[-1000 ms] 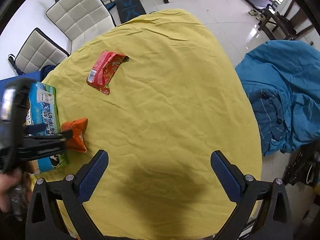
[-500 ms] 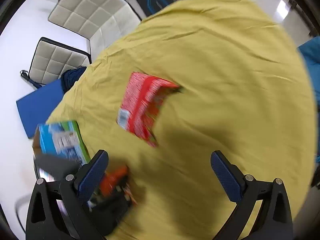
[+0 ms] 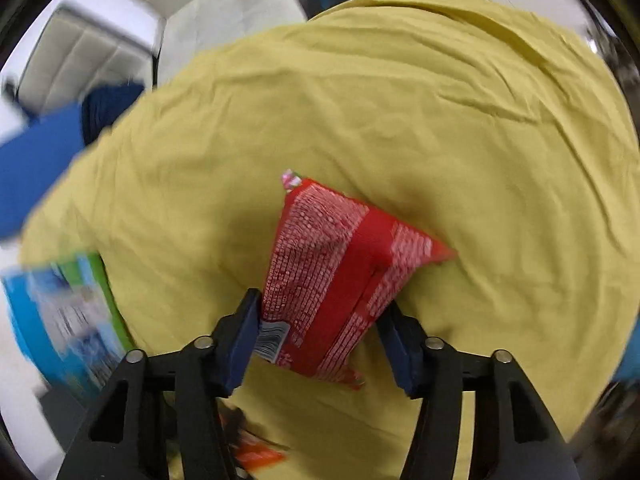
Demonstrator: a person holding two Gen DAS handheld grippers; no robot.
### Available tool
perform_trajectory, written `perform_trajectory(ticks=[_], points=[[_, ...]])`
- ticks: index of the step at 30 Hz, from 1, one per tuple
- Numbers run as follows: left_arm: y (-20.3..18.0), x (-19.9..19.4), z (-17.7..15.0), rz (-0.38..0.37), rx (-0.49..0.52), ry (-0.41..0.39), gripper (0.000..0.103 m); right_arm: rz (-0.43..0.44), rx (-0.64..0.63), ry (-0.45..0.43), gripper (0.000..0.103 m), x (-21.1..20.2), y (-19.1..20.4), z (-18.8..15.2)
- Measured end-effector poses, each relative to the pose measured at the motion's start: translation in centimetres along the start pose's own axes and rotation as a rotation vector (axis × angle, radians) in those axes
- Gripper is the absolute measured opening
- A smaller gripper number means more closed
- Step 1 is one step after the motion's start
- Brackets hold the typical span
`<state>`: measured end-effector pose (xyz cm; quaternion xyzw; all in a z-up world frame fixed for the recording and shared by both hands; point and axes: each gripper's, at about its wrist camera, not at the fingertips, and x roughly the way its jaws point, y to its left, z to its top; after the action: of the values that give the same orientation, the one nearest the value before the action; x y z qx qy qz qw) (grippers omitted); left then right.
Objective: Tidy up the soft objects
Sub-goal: 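Grasp the red snack bag with the right tool while the left tool grasps the orange bag, then lift both bags and carry them over the cardboard box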
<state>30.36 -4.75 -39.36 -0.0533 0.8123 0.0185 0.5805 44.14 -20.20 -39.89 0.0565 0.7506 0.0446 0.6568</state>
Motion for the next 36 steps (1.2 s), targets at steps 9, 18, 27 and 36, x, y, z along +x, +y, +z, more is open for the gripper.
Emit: perform_trajectory(ticks=[9, 18, 27, 36], points=[[2.7, -0.1, -1.5, -0.086, -0.017, 0.042, 0.052, -0.150, -0.173, 0.084, 0.052, 0.2, -3.2, -5.8], [3.8, 0.7, -3.3, -0.085, -0.047, 0.077, 0.052, -0.090, -0.066, 0.067, 0.056, 0.4, -5.3, -8.8], [0.8, -1.2, -6.9, -0.059, 0.092, 0.012, 0.040, -0.083, -0.105, 0.054, 0.055, -1.1, -7.2, -12.3], [0.5, 0.0, -9.2, -0.142, 0.095, 0.060, 0.057, -0.056, -0.031, 0.050, 0.067, -0.4, -9.2, -13.1]])
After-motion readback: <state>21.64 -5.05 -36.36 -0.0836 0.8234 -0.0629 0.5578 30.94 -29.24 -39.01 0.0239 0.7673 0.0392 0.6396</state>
